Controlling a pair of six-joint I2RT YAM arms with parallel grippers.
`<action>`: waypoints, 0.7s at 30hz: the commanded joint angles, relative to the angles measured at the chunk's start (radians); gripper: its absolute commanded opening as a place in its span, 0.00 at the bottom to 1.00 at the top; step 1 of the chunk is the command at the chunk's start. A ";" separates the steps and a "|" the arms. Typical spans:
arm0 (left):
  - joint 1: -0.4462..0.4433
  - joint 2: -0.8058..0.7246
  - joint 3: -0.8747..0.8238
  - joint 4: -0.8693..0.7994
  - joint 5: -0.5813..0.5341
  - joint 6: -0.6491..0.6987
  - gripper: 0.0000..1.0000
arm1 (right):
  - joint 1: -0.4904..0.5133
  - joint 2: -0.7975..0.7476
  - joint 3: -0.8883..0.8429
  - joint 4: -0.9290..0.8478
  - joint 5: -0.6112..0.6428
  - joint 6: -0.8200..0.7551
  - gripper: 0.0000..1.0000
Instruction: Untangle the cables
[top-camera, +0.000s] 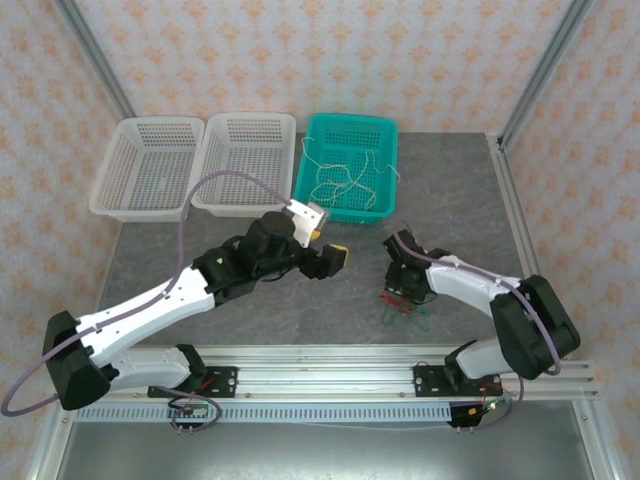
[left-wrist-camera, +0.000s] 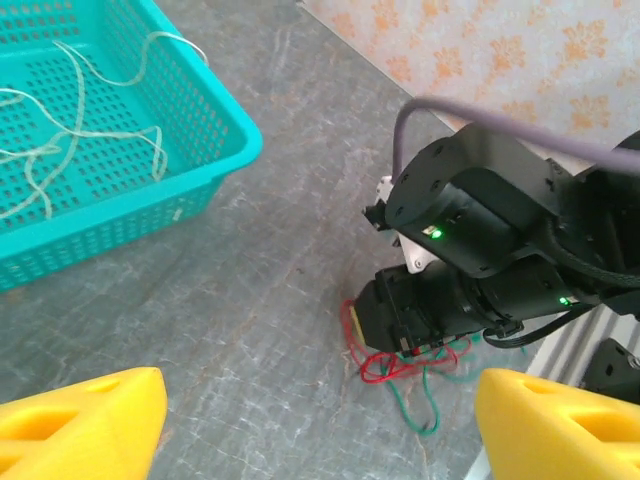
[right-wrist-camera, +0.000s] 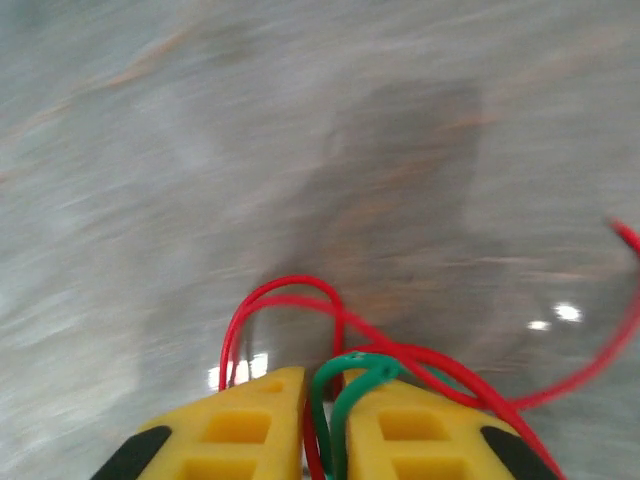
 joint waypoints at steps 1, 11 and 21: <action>-0.003 -0.055 -0.032 -0.003 -0.238 -0.078 0.82 | 0.125 0.093 0.106 0.110 -0.217 -0.170 0.16; 0.057 -0.168 -0.165 -0.067 -0.352 -0.252 0.81 | 0.253 0.132 0.280 0.309 -0.296 -0.153 0.50; 0.080 -0.044 -0.180 -0.066 -0.207 -0.378 0.74 | 0.251 -0.331 0.018 0.351 0.257 -0.119 0.64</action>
